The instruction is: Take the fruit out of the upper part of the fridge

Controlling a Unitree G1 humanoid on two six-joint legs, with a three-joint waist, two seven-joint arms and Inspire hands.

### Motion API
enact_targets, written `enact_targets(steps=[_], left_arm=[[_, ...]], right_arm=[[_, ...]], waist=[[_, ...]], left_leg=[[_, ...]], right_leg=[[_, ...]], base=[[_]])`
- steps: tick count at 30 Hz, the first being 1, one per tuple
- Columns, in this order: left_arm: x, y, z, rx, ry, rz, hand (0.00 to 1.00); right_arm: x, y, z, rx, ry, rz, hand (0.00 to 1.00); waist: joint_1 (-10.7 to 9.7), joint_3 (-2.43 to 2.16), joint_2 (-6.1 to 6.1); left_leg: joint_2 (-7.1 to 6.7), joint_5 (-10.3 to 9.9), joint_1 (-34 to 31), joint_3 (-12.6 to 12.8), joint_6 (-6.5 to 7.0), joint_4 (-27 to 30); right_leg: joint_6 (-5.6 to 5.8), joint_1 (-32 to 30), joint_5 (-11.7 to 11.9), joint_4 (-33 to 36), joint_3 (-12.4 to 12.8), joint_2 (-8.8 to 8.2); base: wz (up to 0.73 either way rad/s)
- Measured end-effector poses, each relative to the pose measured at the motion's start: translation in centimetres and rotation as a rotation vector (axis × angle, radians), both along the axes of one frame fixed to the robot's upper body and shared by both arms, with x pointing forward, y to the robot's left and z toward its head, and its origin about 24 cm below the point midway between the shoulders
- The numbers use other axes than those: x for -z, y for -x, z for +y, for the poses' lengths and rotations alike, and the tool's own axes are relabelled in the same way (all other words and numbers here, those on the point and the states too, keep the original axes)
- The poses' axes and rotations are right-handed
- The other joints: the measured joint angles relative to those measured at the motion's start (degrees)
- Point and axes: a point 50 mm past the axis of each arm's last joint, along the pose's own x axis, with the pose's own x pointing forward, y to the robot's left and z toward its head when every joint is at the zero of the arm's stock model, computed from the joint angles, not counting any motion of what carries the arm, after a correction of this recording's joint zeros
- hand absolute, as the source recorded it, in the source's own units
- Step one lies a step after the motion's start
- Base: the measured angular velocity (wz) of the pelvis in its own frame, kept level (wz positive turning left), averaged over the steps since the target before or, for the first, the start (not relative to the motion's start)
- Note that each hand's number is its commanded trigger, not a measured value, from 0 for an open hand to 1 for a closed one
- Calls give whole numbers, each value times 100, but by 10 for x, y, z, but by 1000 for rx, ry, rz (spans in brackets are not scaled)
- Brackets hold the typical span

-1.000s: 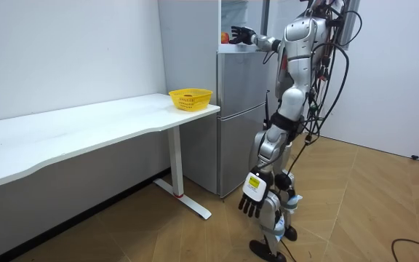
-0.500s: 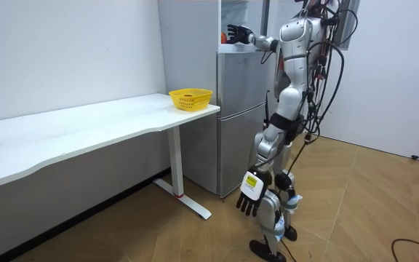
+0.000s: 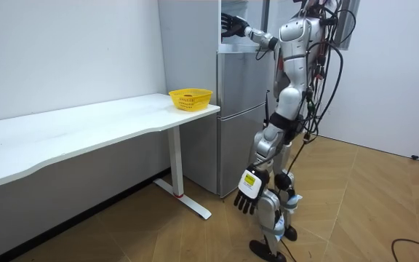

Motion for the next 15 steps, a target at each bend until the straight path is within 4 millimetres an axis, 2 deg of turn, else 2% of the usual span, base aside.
enact_targets(steps=[5,9,13,15], left_arm=[[0,3,0,-11,1,8,0],[0,3,0,-8,1,9,0],[0,3,-1,-8,5,11,0],[0,3,-1,-10,8,17,0]], right_arm=[[8,-3,5,-49,12,51,0],[19,-6,5,-74,-9,108,0],[38,-8,-5,-76,-48,193,0],[37,-11,-7,-89,-67,202,0]], waist=[[-3,-2,-4],[11,-23,-44],[20,-26,-99],[27,-22,-97]], left_leg=[[0,-1,-5,0,-1,20],[-9,-2,-3,0,-2,18],[-15,-2,-16,-12,-3,28],[-14,-2,-17,-27,-3,26]], right_leg=[[-3,6,2,12,-1,-2],[-7,6,5,14,-11,4],[-9,-2,6,14,-28,8],[-8,-2,6,14,-24,6]], base=[[0],[0],[0],[0]])
